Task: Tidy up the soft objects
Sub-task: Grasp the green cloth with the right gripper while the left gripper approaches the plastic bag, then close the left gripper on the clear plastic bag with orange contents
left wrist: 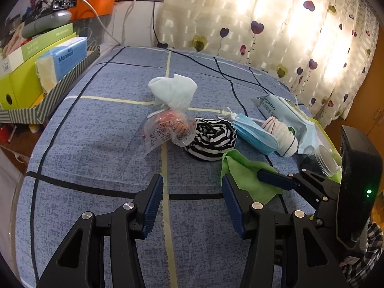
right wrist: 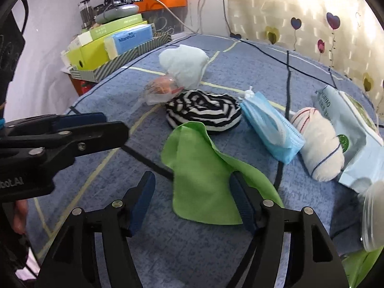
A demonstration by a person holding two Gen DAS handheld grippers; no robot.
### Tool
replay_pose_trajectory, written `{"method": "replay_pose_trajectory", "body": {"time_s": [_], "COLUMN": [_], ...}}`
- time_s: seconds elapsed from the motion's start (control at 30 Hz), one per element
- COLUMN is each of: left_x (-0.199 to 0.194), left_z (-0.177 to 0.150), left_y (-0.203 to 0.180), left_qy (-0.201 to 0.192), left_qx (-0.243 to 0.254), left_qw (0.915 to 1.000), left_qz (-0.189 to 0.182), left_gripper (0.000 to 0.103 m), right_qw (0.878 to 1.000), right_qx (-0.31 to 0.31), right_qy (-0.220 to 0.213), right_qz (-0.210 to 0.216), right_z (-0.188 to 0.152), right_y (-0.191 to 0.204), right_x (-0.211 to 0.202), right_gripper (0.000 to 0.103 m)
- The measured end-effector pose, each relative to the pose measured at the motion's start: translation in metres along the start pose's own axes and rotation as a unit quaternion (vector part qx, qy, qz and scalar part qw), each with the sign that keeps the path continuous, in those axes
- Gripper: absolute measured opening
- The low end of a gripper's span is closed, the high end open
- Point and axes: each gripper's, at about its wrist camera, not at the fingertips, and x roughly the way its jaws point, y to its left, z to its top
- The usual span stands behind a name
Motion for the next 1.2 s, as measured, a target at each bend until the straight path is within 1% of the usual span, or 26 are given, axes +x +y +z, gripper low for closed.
{"method": "replay_pose_trajectory", "body": {"time_s": [0.03, 0.13, 0.4, 0.43, 0.57, 0.6, 0.67, 0.8, 0.87, 1.0, 1.1, 1.13, 1.2], "left_x": [0.001, 0.002, 0.009, 0.01, 0.013, 0.014, 0.017, 0.024, 0.027, 0.034, 0.042, 0.047, 0.051], "left_z": [0.001, 0.002, 0.006, 0.007, 0.012, 0.014, 0.018, 0.027, 0.032, 0.039, 0.046, 0.048, 0.052], "left_y": [0.0, 0.001, 0.0, 0.0, 0.001, 0.0, 0.001, 0.002, 0.005, 0.011, 0.013, 0.015, 0.016], "left_qy": [0.0, 0.003, 0.008, 0.009, 0.008, 0.008, 0.01, 0.01, 0.009, 0.011, 0.012, 0.02, 0.018], "left_qx": [0.0, 0.001, 0.004, 0.003, 0.006, 0.008, 0.008, 0.009, 0.005, -0.004, 0.003, 0.0, 0.003], "left_qw": [1.0, 1.0, 1.0, 1.0, 0.9999, 0.9999, 0.9998, 0.9996, 0.9997, 0.9995, 0.9994, 0.9992, 0.9987], "left_qz": [0.0, -0.001, 0.001, 0.002, 0.008, 0.01, 0.013, 0.024, 0.024, 0.029, 0.031, 0.036, 0.048], "left_gripper": [0.05, 0.05, 0.05, 0.05, 0.05, 0.05, 0.05, 0.051, 0.054, 0.054, 0.055, 0.055, 0.055], "right_qw": [1.0, 1.0, 0.999, 0.999, 0.999, 0.999, 0.999, 0.998, 0.998, 0.998, 0.998, 0.998, 0.998], "right_qx": [0.001, 0.008, 0.023, 0.024, 0.031, 0.032, 0.033, 0.041, 0.043, 0.045, 0.046, 0.047, 0.048], "right_qy": [0.007, 0.007, 0.007, 0.006, -0.001, -0.001, -0.003, -0.004, -0.005, -0.005, -0.005, -0.005, -0.006], "right_qz": [-0.011, -0.02, -0.03, -0.032, -0.036, -0.036, -0.039, -0.038, -0.038, -0.036, -0.034, -0.034, -0.032], "right_z": [0.0, 0.001, 0.001, 0.001, 0.001, 0.0, 0.0, -0.001, -0.001, -0.002, -0.002, -0.002, -0.002], "right_y": [-0.001, -0.006, -0.014, -0.014, -0.017, -0.018, -0.018, -0.021, -0.022, -0.022, -0.023, -0.023, -0.024], "right_x": [0.003, 0.003, 0.003, 0.003, 0.001, 0.0, 0.0, -0.001, -0.002, -0.003, -0.003, -0.003, -0.003], "right_gripper": [0.065, 0.065, 0.065, 0.061, 0.036, 0.035, 0.023, 0.017, 0.015, 0.014, 0.014, 0.014, 0.014]}}
